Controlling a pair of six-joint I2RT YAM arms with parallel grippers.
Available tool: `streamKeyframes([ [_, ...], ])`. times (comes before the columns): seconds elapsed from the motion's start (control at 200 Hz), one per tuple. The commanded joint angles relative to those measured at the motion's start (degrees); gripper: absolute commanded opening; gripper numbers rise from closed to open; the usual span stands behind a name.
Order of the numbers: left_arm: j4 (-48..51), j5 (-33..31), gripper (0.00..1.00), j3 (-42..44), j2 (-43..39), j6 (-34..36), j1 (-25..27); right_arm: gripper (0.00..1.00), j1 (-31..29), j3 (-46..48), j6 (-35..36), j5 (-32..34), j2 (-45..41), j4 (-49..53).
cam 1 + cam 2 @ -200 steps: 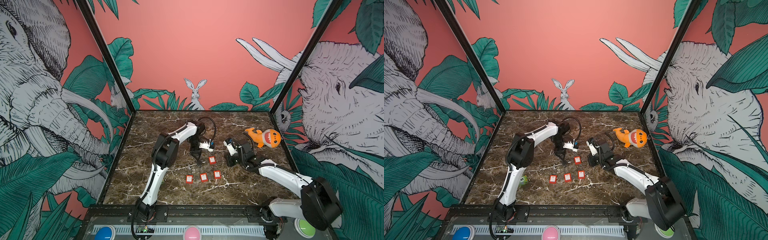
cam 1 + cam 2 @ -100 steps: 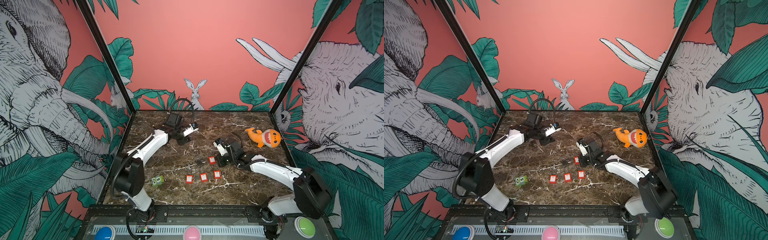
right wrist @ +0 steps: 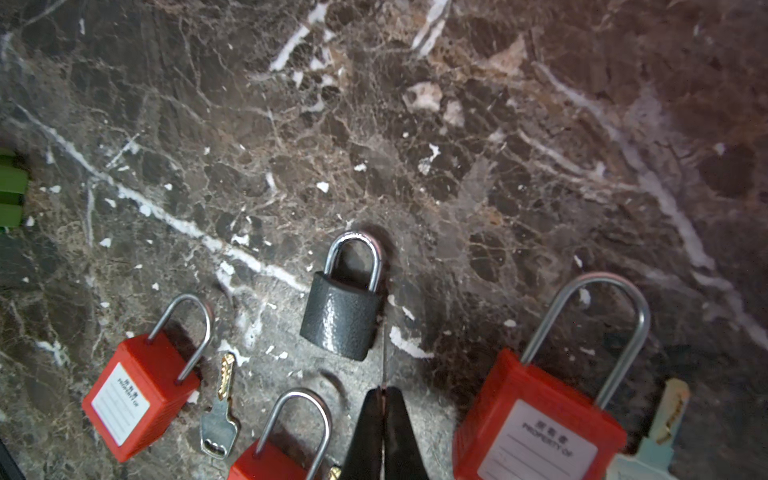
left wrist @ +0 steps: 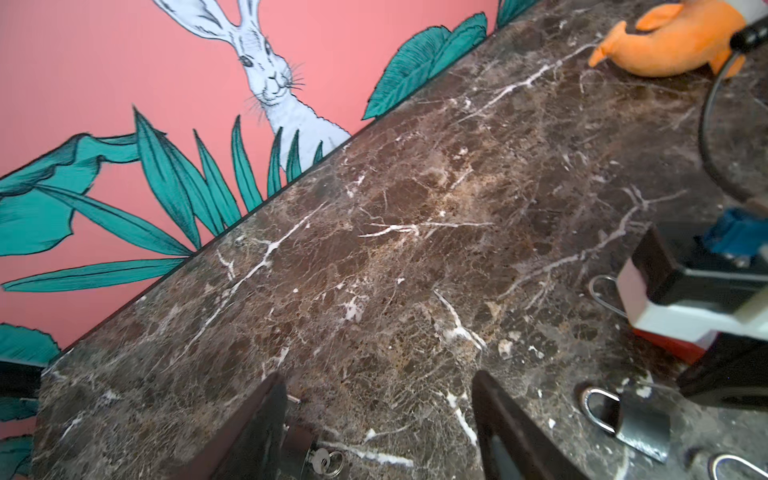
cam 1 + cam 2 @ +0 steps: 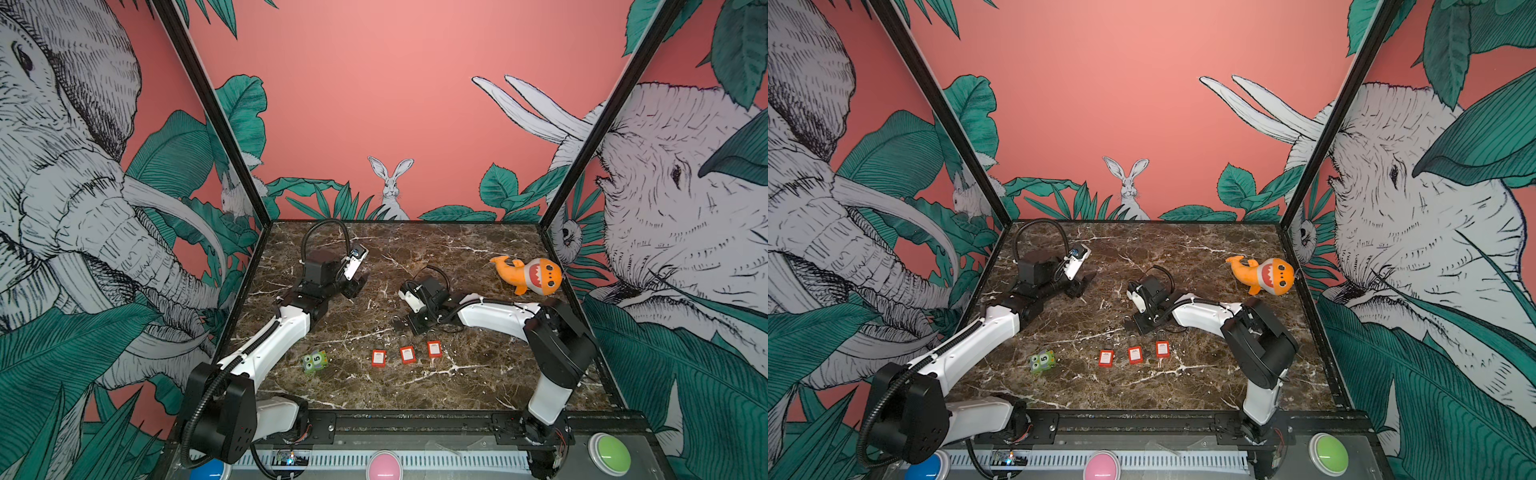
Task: Lock with the key
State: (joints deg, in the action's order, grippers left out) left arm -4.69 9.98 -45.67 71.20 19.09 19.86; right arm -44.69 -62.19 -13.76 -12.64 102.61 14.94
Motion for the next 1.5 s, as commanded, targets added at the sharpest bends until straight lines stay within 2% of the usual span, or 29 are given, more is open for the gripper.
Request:
streamKeyframes([
  [0.0, -5.42, -4.67, 0.74, 1.94, -2.15, -5.31, -0.32, 0.0, -0.27, -1.95, -0.04, 0.82, 1.46, 1.74],
  [0.09, -4.48, -8.19, 0.76, 1.79, -2.35, -8.73, -0.44, 0.01, -0.24, -2.44, -0.71, 0.78, 2.47, 1.65],
  [0.345, 3.63, -13.72, 0.78, -2.45, -0.09, -17.53, -1.44, 0.16, -0.28, -3.53, 0.06, 2.93, 3.71, 1.82],
  [0.4, 5.53, -14.32, 0.82, -3.3, 0.41, -19.19, -2.03, 0.19, -0.18, -3.5, 0.84, 3.79, 2.73, 1.57],
  [0.47, 7.78, -14.49, 0.87, -4.22, 1.04, -21.79, -3.3, 0.3, -0.27, -2.95, 1.5, 5.6, 1.21, 0.47],
  [0.53, 9.26, -14.25, 0.94, -4.86, 1.53, -24.48, -4.7, 0.33, -0.28, -2.84, 3.1, 6.56, -0.13, -0.26],
  [0.625, 11.12, -10.13, 1.0, -5.47, 2.86, -28.36, -7.82, 0.39, -0.29, -2.0, 5.72, 8.87, -2.65, -3.23],
  [0.77, 18.11, -5.7, 1.0, -10.23, 9.19, -32.88, -12.01, 0.44, -0.75, 0.33, 11.74, 16.42, -6.17, -12.64],
  [0.87, 26.78, -5.83, 0.99, -16.97, 16.53, -34.49, -13.5, 0.48, -0.75, -0.49, 14.27, 21.24, -5.93, -18.07],
  [0.945, 32.35, -5.95, 1.0, -22.19, 21.84, -34.02, -13.9, 0.53, -0.71, -3.57, 14.64, 24.33, -4.31, -18.43],
  [1.015, 33.17, -6.16, 0.99, -24.9, 25.53, -33.99, -14.09, 0.53, -0.67, -6.13, 14.45, 24.71, -2.45, -18.9],
  [1.11, 35.78, -5.53, 0.94, -29.86, 31.01, -34.3, -14.23, 0.53, -0.67, -7.59, 11.76, 24.96, -0.63, -21.0],
  [1.291, 40.82, -3.65, 0.85, -38.62, 40.62, -34.71, -14.27, 0.51, -0.67, -5.88, 11.8, 19.6, -0.23, -26.11],
  [1.491, 40.41, -0.79, 0.82, -39.72, 44.35, -37.22, -14.25, 0.49, -0.71, -5.53, 13.26, 20.59, -0.41, -23.25],
])
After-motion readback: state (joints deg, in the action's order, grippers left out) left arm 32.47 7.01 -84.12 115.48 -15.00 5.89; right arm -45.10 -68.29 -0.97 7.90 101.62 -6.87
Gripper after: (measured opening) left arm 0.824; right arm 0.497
